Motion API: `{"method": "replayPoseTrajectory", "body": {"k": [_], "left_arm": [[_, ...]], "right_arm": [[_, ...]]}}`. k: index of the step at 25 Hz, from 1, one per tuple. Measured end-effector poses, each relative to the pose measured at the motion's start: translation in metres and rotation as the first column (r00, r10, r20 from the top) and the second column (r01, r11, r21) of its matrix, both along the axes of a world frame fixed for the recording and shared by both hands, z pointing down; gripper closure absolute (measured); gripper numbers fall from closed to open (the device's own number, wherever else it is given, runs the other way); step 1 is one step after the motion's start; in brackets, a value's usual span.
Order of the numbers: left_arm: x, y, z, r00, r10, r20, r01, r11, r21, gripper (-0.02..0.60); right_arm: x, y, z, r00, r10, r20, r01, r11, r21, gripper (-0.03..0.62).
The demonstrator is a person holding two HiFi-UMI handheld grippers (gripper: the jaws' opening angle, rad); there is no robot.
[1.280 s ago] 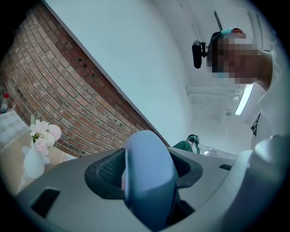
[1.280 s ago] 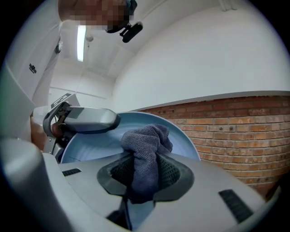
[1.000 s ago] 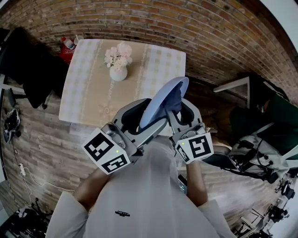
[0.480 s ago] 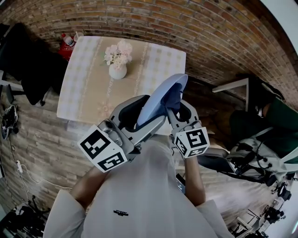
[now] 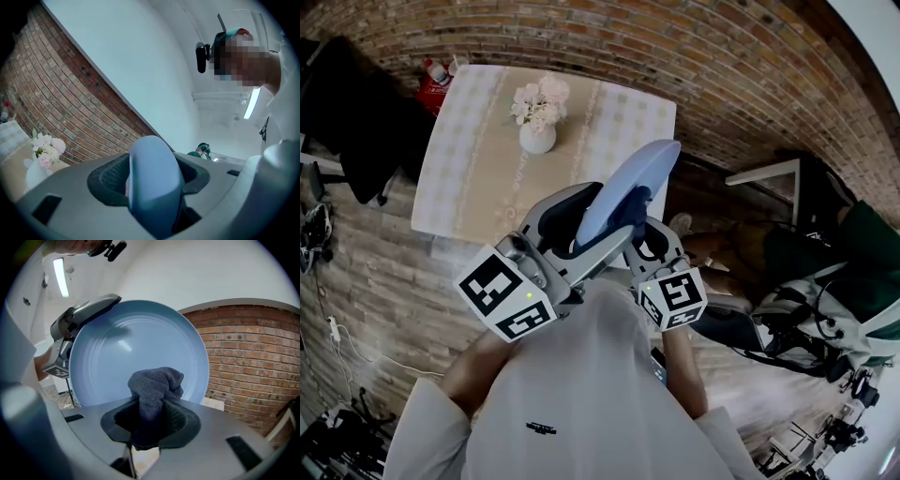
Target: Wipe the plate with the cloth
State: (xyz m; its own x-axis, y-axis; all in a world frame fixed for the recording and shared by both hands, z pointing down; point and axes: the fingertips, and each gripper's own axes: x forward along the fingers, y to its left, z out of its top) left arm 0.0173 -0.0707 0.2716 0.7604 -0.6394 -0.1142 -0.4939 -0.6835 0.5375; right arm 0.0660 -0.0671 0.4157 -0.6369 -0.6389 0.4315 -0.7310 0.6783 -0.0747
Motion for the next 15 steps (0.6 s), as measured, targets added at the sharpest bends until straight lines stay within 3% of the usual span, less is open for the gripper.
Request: {"method": "replayPoseTrajectory", "body": {"k": [9,15], "left_arm": [[-0.001,0.005,0.008,0.999,-0.005,0.034,0.005,1.0,-0.004,0.316],[0.002,0.012,0.017,1.0,0.009,0.027,-0.008,1.0,-0.024,0.316]], "right_arm": [[-0.032,0.03,-0.026,0.993,-0.098,0.064,0.095,0.994,0.045,0.47],[-0.033,0.027,-0.054,0.989,-0.089,0.115,0.077,0.991,0.105,0.47]]}}
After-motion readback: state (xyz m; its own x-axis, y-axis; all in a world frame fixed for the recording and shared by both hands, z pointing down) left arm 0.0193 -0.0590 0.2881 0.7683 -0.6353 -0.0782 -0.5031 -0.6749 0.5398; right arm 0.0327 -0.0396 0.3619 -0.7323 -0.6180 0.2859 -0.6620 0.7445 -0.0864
